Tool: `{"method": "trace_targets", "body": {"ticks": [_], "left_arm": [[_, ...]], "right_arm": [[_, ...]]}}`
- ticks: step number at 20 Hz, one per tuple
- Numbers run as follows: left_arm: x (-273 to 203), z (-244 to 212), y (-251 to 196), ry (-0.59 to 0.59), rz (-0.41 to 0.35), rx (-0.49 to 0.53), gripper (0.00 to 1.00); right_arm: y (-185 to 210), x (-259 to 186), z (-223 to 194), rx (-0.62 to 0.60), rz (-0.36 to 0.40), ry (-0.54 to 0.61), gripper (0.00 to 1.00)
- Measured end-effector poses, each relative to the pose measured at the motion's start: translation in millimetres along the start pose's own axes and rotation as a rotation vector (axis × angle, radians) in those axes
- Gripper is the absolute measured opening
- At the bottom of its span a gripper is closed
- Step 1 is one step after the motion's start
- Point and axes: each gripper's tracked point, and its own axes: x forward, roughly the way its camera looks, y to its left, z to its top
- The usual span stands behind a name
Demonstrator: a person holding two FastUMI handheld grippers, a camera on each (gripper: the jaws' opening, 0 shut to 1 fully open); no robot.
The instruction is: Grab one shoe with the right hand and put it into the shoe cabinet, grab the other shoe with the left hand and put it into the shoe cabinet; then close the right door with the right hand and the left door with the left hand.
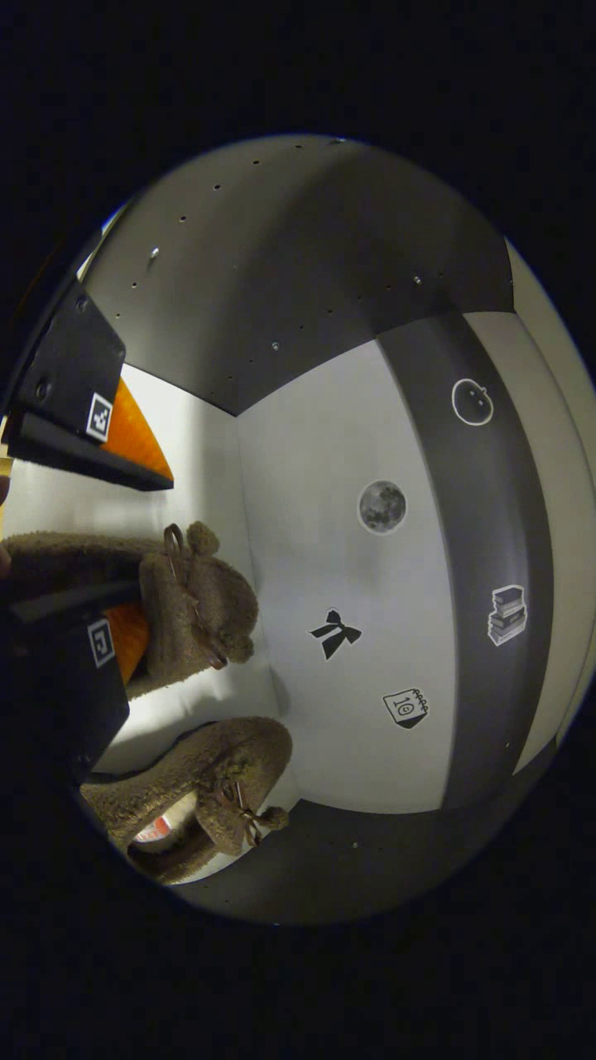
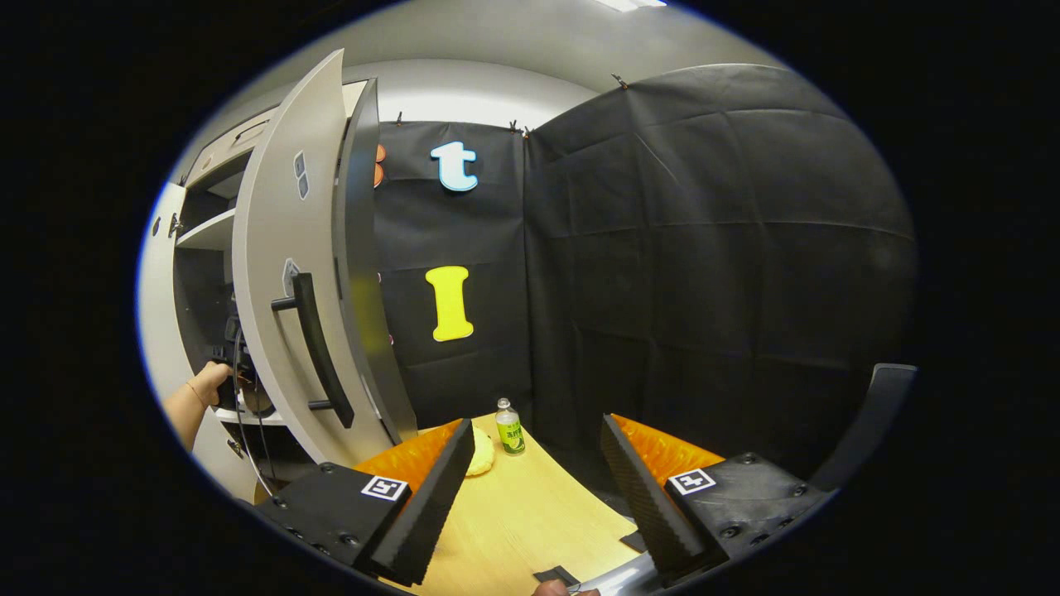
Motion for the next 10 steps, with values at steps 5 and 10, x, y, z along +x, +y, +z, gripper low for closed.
{"method": "trace_targets", "body": {"ticks": [5,10], "left_arm": [[-27.5,-2.4,5.6,-0.046,0.004,-0.011,0.74],[-55.8,-1.5,5.3,-0.142,-0.012,-0.04,1.0]], "right_arm": [[16.4,5.6,-1.0,0.016,0.059,-0.004,1.0],[36.9,20.2,6.4,0.027,0.12,-0.011,0.98]]}}
